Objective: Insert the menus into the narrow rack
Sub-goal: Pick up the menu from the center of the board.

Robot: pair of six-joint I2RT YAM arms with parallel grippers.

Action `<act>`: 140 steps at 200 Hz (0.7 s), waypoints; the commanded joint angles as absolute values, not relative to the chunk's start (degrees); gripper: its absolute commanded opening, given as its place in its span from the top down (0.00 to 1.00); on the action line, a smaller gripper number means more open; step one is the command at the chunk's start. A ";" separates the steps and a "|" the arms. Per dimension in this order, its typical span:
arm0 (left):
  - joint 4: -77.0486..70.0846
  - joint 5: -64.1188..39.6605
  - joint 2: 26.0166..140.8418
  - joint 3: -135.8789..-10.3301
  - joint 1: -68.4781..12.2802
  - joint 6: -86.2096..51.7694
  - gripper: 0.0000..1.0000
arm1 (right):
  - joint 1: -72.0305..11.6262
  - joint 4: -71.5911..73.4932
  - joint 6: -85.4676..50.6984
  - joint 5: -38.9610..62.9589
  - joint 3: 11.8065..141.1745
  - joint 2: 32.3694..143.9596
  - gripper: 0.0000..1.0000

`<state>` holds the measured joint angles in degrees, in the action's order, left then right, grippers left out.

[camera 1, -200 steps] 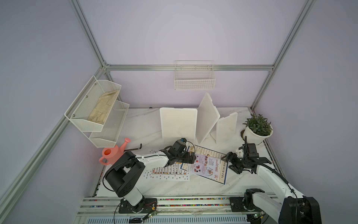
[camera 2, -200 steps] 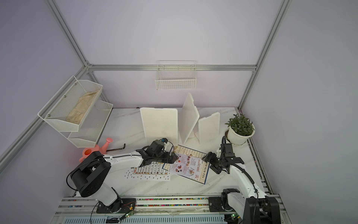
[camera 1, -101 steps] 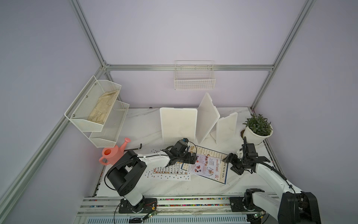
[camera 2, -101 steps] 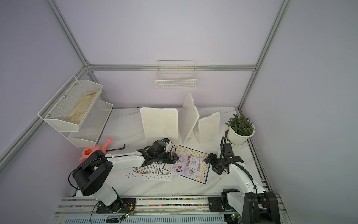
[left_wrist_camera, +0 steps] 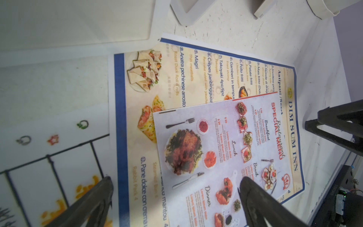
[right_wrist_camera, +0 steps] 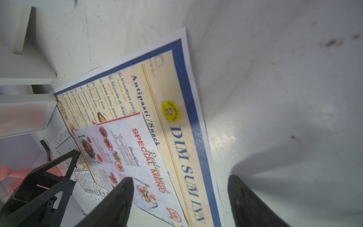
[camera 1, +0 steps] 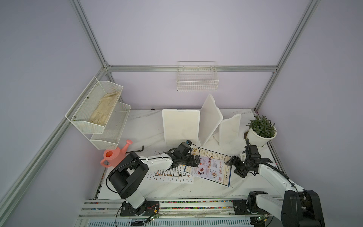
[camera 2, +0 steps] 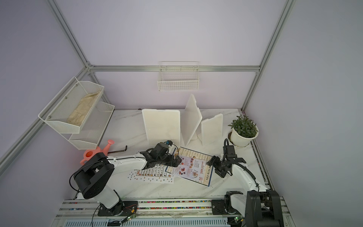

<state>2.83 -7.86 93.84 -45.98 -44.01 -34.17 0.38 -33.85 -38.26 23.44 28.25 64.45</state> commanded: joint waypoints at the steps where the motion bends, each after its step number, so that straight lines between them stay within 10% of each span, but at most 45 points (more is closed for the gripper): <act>1: 3.51 -8.00 93.51 -48.98 -44.42 -32.89 0.00 | 0.70 -32.84 -37.72 23.55 27.87 65.04 0.21; 140: 3.51 -8.65 94.97 -49.09 -45.26 -32.78 0.00 | 0.70 -24.05 -36.96 33.93 23.91 65.87 0.16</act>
<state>3.11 -7.94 94.08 -46.30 -44.77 -33.39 0.62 -25.65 -38.02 31.46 25.91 66.06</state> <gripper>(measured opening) 0.999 0.830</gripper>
